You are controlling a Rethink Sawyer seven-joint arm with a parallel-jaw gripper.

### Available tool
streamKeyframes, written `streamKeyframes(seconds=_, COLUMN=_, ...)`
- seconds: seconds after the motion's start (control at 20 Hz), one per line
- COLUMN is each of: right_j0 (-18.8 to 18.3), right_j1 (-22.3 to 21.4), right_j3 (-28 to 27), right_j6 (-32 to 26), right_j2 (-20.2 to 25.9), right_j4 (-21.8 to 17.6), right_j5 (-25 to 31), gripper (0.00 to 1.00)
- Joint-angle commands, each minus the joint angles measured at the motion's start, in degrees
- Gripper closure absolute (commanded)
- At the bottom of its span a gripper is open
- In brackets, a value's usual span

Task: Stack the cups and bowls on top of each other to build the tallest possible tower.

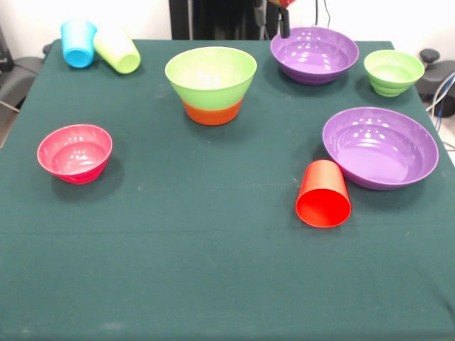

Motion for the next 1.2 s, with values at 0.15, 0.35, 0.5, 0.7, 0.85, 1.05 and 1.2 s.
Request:
streamKeyframes(seconds=0.15, right_j0=-0.38, right_j1=-0.15, right_j3=-2.95, right_j6=1.10, right_j2=1.13, right_j4=-3.69, right_j5=3.80, gripper=0.00)
streamKeyframes(seconds=0.35, right_j0=-1.38, right_j1=0.68, right_j3=-4.91, right_j6=-0.55, right_j2=0.53, right_j4=-5.11, right_j5=5.24, gripper=0.00)
streamKeyframes(seconds=0.5, right_j0=-3.72, right_j1=1.21, right_j3=-6.54, right_j6=-3.35, right_j2=0.68, right_j4=-6.87, right_j5=7.52, gripper=0.00)
streamKeyframes(seconds=0.7, right_j0=-6.38, right_j1=0.55, right_j3=-8.33, right_j6=-5.78, right_j2=1.32, right_j4=-9.07, right_j5=11.81, gripper=0.00)
streamKeyframes(seconds=0.85, right_j0=-7.78, right_j1=-0.36, right_j3=-8.96, right_j6=-6.37, right_j2=1.97, right_j4=-10.47, right_j5=13.99, gripper=0.00)
streamKeyframes(seconds=1.05, right_j0=-9.05, right_j1=-0.99, right_j3=-9.59, right_j6=-6.64, right_j2=2.97, right_j4=-12.12, right_j5=15.79, gripper=0.00)
streamKeyframes(seconds=1.2, right_j0=-9.80, right_j1=-0.72, right_j3=-10.24, right_j6=-6.66, right_j2=3.67, right_j4=-13.12, right_j5=16.27, gripper=0.00)
